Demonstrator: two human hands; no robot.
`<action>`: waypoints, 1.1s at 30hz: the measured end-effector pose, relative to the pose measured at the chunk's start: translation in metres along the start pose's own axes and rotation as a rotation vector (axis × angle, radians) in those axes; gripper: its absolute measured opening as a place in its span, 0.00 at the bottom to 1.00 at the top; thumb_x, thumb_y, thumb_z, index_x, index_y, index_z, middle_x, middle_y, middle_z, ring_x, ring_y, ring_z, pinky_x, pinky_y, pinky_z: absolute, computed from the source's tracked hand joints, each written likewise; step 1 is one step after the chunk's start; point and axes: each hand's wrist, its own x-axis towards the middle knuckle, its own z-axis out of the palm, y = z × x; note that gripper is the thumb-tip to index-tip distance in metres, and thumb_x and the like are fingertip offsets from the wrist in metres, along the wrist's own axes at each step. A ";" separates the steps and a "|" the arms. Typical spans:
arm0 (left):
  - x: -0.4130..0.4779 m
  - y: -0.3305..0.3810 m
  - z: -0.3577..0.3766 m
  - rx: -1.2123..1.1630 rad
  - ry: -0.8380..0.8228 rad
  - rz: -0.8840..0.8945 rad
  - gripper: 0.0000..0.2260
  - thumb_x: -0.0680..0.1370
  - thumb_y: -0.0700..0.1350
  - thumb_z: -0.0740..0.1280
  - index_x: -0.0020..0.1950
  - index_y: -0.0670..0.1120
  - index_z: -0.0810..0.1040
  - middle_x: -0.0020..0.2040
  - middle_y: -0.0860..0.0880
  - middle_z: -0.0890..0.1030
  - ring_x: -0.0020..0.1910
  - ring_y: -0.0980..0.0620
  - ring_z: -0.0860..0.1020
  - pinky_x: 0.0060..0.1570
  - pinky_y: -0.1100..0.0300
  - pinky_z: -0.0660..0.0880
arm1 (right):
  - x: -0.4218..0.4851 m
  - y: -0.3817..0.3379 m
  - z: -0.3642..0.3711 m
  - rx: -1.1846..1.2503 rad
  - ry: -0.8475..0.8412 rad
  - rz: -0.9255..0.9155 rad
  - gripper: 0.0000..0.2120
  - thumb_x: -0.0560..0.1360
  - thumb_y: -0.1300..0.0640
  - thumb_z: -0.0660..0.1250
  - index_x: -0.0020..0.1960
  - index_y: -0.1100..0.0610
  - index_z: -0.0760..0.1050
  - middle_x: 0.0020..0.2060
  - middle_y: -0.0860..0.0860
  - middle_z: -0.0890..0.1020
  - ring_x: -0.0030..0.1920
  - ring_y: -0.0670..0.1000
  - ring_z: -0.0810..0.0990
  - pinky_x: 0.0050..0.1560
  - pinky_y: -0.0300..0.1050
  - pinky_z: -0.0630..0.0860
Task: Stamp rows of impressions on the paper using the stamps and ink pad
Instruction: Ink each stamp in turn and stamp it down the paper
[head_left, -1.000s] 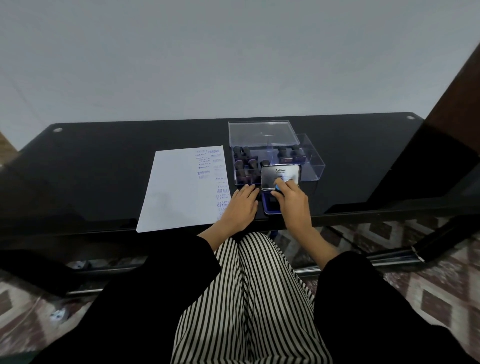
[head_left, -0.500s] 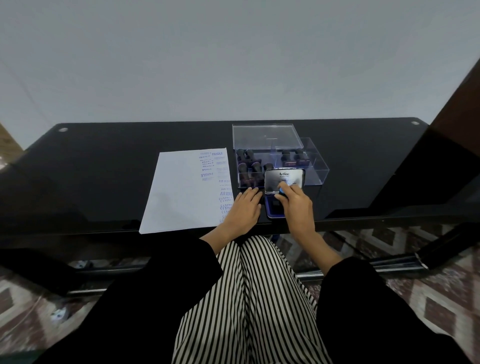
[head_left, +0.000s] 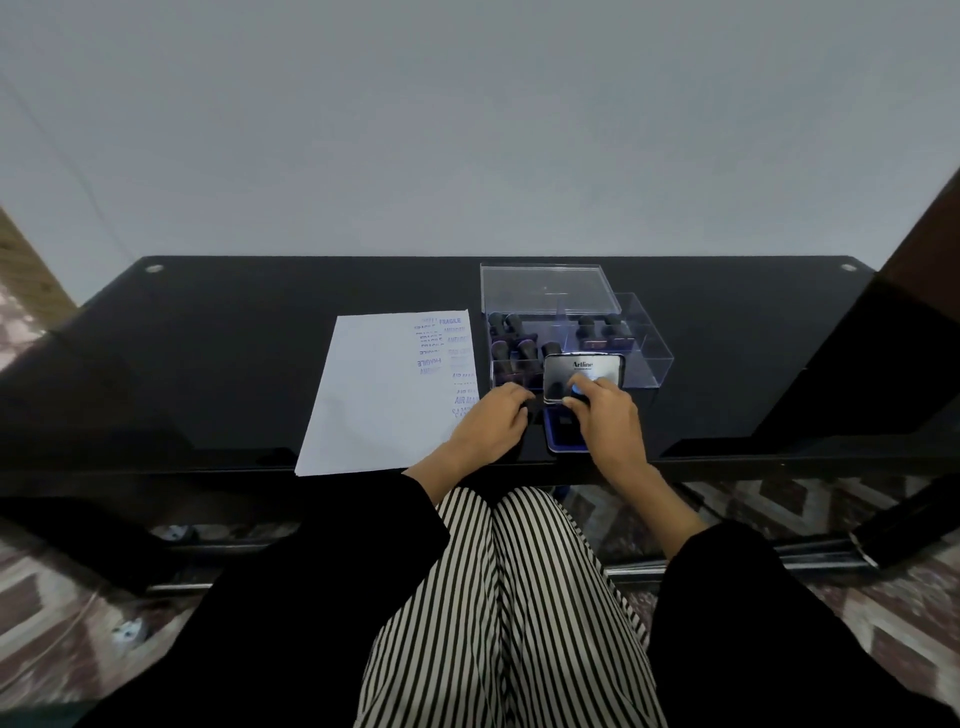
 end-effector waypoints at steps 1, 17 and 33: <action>0.000 -0.001 -0.009 -0.018 0.034 -0.004 0.14 0.80 0.38 0.56 0.64 0.39 0.73 0.62 0.43 0.75 0.62 0.47 0.73 0.62 0.60 0.66 | 0.003 -0.002 -0.002 -0.004 -0.016 0.009 0.09 0.77 0.58 0.63 0.56 0.60 0.75 0.48 0.57 0.78 0.48 0.57 0.78 0.45 0.46 0.72; 0.001 -0.098 -0.125 -0.037 0.319 -0.305 0.13 0.81 0.37 0.55 0.62 0.42 0.74 0.64 0.45 0.75 0.62 0.49 0.73 0.57 0.66 0.66 | 0.092 -0.123 0.014 0.303 -0.080 -0.147 0.08 0.75 0.57 0.68 0.43 0.63 0.78 0.37 0.60 0.82 0.38 0.55 0.79 0.39 0.38 0.70; 0.014 -0.145 -0.071 0.147 0.046 -0.343 0.20 0.82 0.45 0.53 0.75 0.46 0.61 0.77 0.47 0.58 0.77 0.48 0.53 0.74 0.54 0.53 | 0.099 -0.127 0.081 0.292 -0.252 -0.135 0.06 0.74 0.58 0.69 0.43 0.61 0.79 0.37 0.52 0.80 0.32 0.46 0.72 0.40 0.35 0.68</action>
